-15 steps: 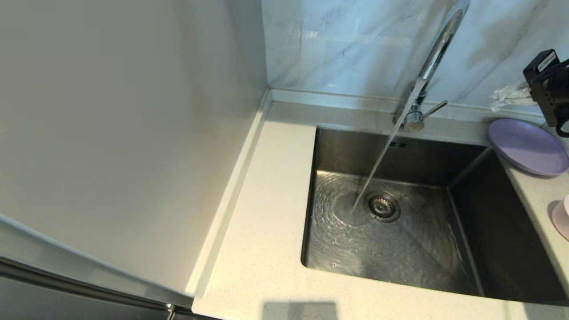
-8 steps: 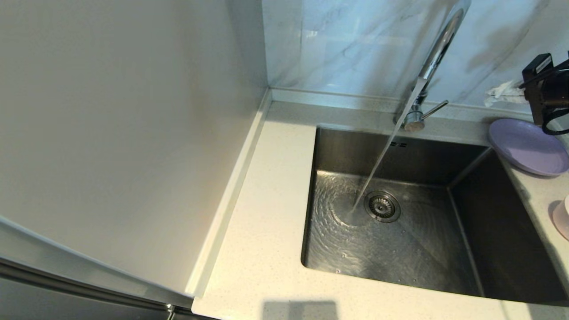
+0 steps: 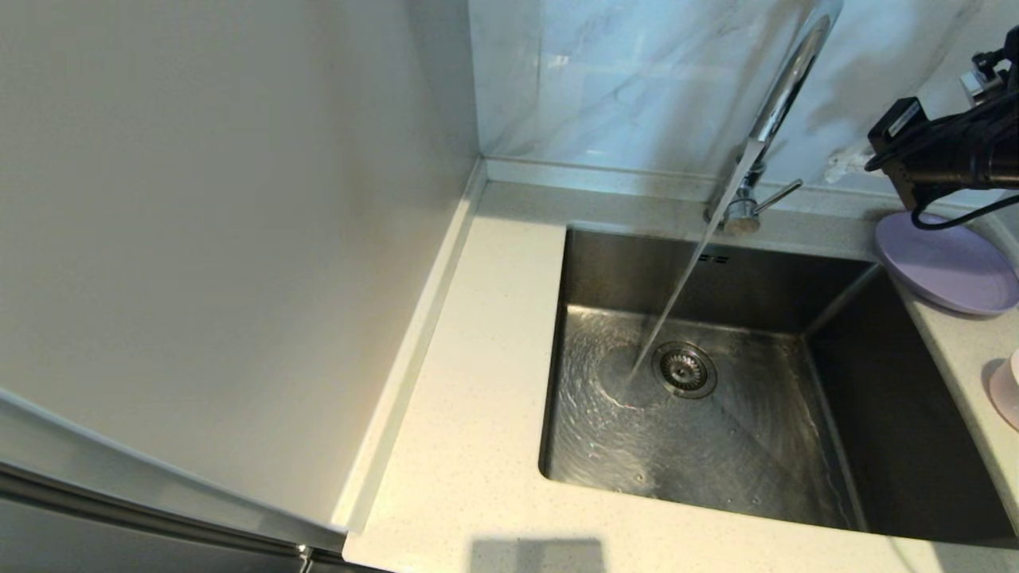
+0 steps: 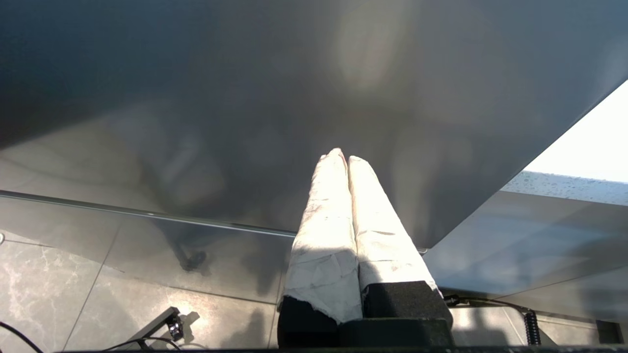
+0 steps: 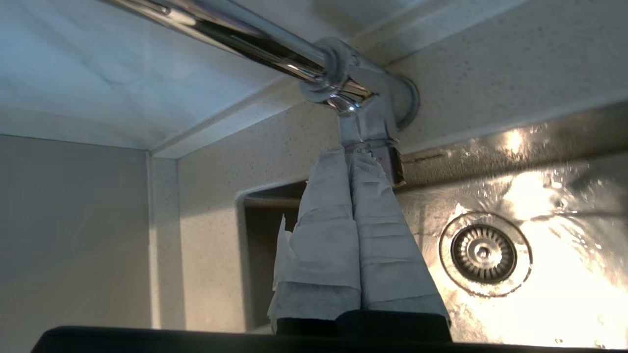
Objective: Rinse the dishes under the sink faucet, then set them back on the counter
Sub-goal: Turn off the faucet
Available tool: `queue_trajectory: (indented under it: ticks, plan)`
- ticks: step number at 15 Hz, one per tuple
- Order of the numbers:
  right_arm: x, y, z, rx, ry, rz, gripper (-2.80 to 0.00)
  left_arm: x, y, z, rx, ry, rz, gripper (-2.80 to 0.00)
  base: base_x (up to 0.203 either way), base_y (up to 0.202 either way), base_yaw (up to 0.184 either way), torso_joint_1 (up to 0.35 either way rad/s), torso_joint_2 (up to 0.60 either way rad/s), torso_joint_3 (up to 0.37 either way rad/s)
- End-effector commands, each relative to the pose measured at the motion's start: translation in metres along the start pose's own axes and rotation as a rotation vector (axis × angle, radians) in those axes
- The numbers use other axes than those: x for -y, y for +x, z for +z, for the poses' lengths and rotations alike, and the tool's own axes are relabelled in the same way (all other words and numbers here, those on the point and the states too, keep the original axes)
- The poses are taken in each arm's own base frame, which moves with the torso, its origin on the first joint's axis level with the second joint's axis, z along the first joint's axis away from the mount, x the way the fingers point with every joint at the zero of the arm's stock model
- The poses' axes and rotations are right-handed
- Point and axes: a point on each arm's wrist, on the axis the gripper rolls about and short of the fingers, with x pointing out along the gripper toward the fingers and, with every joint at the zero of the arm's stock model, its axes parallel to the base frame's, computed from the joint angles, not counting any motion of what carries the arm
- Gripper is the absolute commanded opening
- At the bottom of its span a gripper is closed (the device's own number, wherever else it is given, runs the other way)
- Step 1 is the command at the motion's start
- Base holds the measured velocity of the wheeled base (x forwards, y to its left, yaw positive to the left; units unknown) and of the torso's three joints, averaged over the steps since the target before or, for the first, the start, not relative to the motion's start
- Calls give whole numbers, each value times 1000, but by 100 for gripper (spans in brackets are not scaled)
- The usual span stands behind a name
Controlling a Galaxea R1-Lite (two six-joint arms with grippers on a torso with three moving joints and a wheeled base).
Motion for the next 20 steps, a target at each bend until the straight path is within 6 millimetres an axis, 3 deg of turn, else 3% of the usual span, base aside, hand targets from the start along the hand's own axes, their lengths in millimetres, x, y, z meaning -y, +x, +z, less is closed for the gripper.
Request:
queue_trajectory:
  ticks: [1, 10, 14, 20]
  plan:
    - [2, 12, -7, -16, -3, -5, -280, 0, 0, 0, 0, 0, -2, -280, 0, 0, 0, 0, 0, 0]
    - [-5, 33, -21, -8, -59, -45, -280, 0, 0, 0, 0, 0, 0, -280, 0, 0, 0, 0, 0, 0]
    - [-3, 33, -23, -16, -61, -58, -280, 0, 0, 0, 0, 0, 0, -280, 0, 0, 0, 0, 0, 0]
    - [13, 27, -46, -184, -167, -56, -280, 0, 0, 0, 0, 0, 0, -280, 0, 0, 0, 0, 0, 0]
